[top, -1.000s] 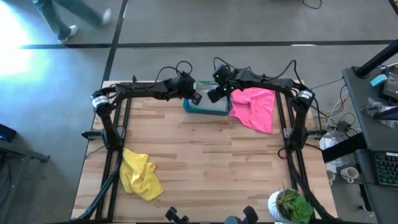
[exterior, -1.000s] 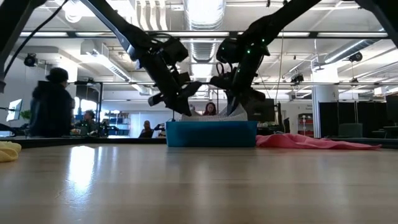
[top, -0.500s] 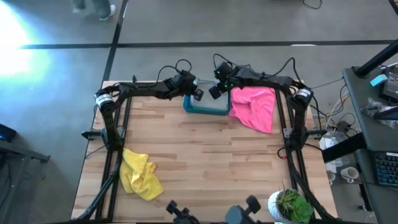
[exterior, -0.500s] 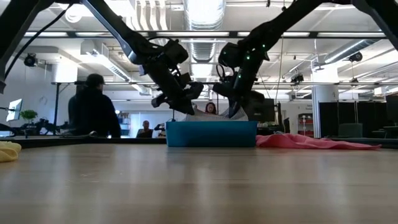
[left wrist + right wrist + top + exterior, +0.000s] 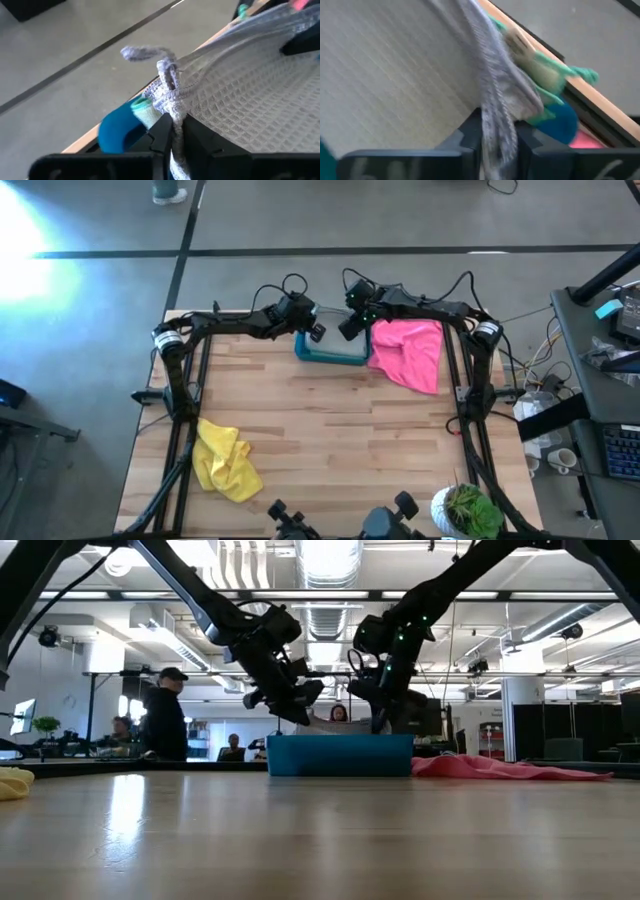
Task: Fold microfiber towels
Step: Put the gray microfiber cloth into the blue bin
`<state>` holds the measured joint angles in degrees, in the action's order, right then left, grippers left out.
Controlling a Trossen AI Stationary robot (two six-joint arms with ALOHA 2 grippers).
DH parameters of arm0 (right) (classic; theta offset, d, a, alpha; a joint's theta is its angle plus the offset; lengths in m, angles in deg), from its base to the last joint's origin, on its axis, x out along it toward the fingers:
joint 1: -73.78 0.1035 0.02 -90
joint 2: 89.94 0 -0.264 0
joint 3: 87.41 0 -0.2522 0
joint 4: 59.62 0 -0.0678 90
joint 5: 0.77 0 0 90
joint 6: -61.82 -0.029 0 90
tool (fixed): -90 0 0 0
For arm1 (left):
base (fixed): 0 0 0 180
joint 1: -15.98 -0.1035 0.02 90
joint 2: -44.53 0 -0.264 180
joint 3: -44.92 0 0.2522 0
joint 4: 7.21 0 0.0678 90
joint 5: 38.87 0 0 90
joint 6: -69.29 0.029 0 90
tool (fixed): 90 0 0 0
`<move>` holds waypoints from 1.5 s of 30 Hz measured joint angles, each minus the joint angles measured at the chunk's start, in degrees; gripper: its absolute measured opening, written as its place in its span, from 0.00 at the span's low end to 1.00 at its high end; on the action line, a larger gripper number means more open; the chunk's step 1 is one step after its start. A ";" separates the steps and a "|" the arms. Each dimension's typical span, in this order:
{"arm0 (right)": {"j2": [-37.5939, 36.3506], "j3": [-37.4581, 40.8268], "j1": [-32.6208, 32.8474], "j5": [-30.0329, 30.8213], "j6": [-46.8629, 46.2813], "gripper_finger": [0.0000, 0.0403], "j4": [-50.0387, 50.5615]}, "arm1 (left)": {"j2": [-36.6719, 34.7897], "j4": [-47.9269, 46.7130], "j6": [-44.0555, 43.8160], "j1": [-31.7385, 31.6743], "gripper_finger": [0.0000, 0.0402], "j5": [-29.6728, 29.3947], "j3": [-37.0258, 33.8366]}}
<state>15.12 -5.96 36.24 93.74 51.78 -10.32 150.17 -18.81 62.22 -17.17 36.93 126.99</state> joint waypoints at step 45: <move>5.83 -3.02 1.25 -21.61 -3.59 0.13 17.45 | 4.25 -9.67 -2.11 0.37 0.44 17.65 3.65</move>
<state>20.95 -8.99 37.49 72.13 48.19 7.13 154.43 -28.48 60.11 -16.79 54.58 130.64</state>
